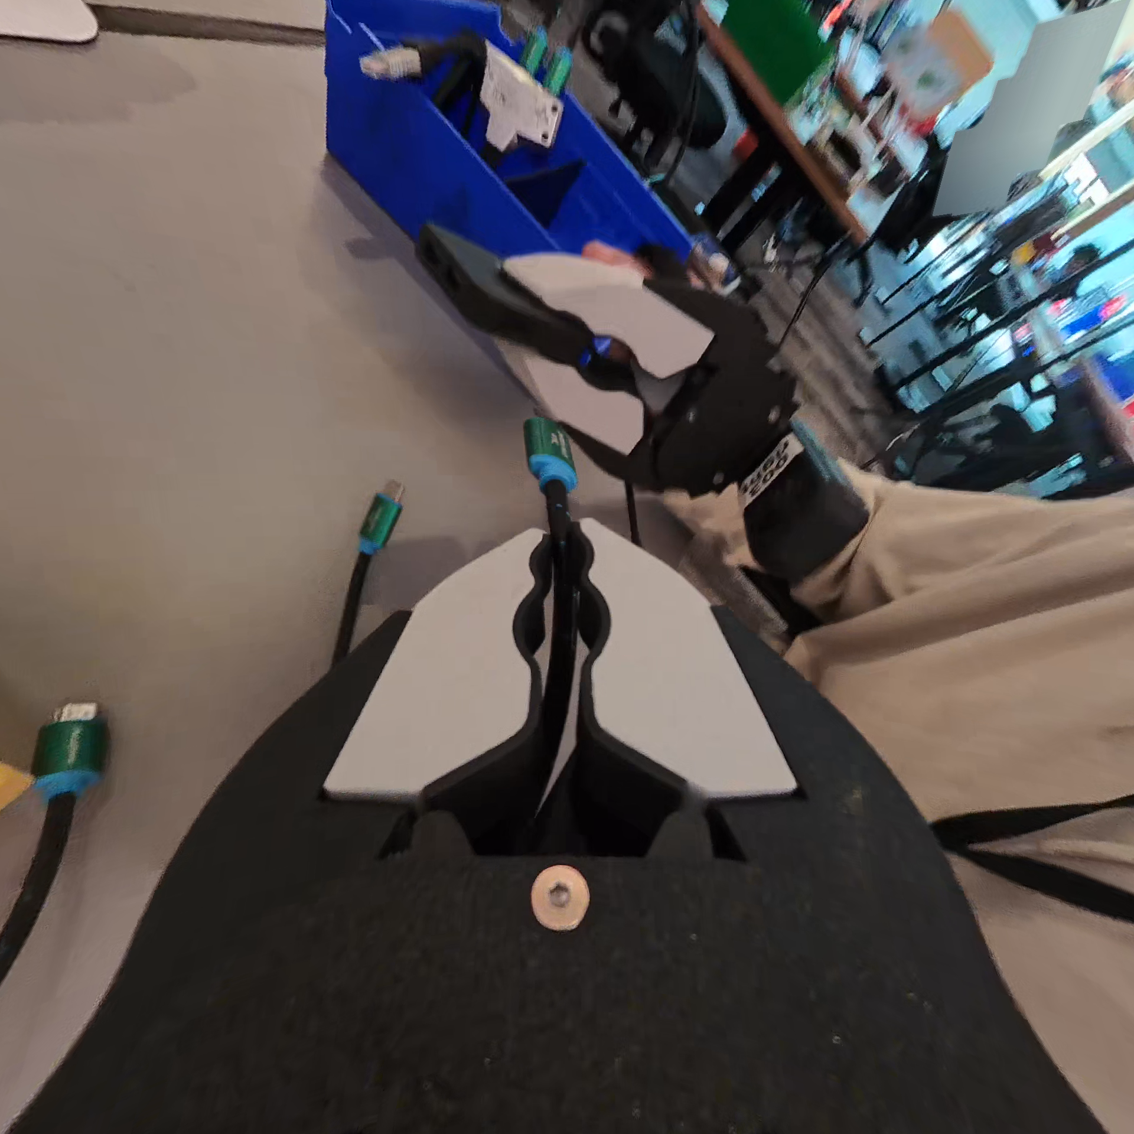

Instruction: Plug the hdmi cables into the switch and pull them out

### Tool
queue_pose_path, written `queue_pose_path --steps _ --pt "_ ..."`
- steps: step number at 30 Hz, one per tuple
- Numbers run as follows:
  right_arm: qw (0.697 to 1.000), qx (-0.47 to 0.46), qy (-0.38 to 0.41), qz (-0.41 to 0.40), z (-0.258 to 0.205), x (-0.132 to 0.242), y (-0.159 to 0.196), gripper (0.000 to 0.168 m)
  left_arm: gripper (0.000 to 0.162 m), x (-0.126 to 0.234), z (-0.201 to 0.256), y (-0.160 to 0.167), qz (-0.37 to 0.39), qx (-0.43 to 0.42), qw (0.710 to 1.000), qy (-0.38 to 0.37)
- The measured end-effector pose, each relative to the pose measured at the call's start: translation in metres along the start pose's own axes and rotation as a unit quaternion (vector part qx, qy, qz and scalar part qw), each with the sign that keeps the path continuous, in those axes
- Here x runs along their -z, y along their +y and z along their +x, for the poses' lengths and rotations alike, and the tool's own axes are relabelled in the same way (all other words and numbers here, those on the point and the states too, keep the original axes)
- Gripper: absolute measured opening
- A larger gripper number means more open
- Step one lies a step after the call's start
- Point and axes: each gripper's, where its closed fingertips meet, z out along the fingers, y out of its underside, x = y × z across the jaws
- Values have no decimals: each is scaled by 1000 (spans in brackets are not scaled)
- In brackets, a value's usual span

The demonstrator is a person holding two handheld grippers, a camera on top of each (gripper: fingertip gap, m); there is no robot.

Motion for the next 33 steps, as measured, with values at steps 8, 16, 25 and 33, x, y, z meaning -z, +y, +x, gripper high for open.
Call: queue_pose_path --steps 8,16,25,33 --pt "999 -1 -19 -47 -12 -4 15 14 5 -22 -12 -6 66 36 997 4" --pt "999 15 -10 -49 -13 -4 15 14 5 -31 -15 -12 77 54 996 3" --pt "998 21 -7 -50 -14 -5 18 14 5 -32 -18 -14 90 64 994 3" --pt "998 20 -6 -53 -15 -6 20 14 5 -32 -21 -18 102 77 992 8"
